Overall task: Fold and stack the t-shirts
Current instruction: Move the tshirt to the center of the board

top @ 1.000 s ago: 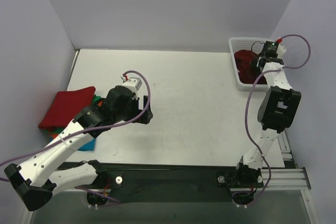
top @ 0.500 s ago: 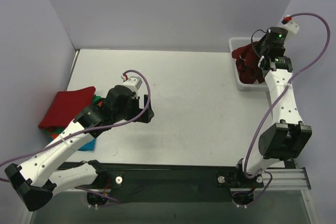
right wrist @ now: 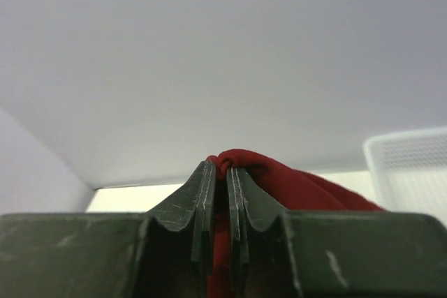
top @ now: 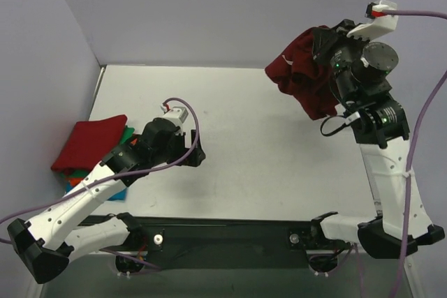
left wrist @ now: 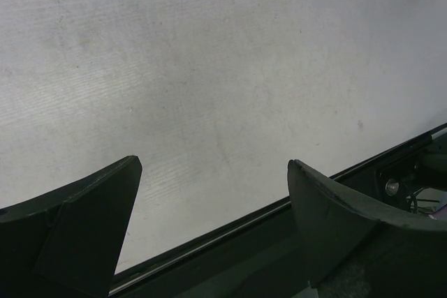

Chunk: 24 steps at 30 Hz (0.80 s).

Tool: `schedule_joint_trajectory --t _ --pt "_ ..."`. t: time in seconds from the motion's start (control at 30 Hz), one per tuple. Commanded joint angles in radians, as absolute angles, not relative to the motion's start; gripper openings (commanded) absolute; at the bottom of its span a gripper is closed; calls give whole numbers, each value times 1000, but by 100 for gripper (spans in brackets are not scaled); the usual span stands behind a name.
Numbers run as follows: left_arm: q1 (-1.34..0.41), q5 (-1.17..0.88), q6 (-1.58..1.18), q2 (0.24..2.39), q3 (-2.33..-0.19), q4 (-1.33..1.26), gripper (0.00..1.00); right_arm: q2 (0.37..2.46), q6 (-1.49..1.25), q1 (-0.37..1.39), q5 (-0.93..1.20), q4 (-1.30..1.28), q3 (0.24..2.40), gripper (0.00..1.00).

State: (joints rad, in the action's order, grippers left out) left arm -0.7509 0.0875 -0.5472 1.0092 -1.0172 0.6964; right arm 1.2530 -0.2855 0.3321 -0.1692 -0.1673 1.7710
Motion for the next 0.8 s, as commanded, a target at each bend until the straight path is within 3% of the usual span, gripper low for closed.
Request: schedule_joint_trajectory --t 0.0,0.27,0.43,0.63,0.67,0.77 --pt "-744 69 -571 968 -1016 640 97 1183 -239 438 -164 -109 1812 0" --pt "-744 55 -595 948 -983 634 97 1183 -319 488 -156 -104 1680 0" --pt "-744 31 -617 948 -928 598 97 1200 -376 473 -224 -100 1467 0" --pt "-785 -61 -653 979 -796 482 96 1256 -509 327 -173 -109 1240 14" --pt "-801 -63 -657 986 -784 468 95 1278 -524 301 -158 -110 1179 21" --pt "-892 -40 -669 1040 -755 416 94 1312 -571 217 -89 -136 1096 32"
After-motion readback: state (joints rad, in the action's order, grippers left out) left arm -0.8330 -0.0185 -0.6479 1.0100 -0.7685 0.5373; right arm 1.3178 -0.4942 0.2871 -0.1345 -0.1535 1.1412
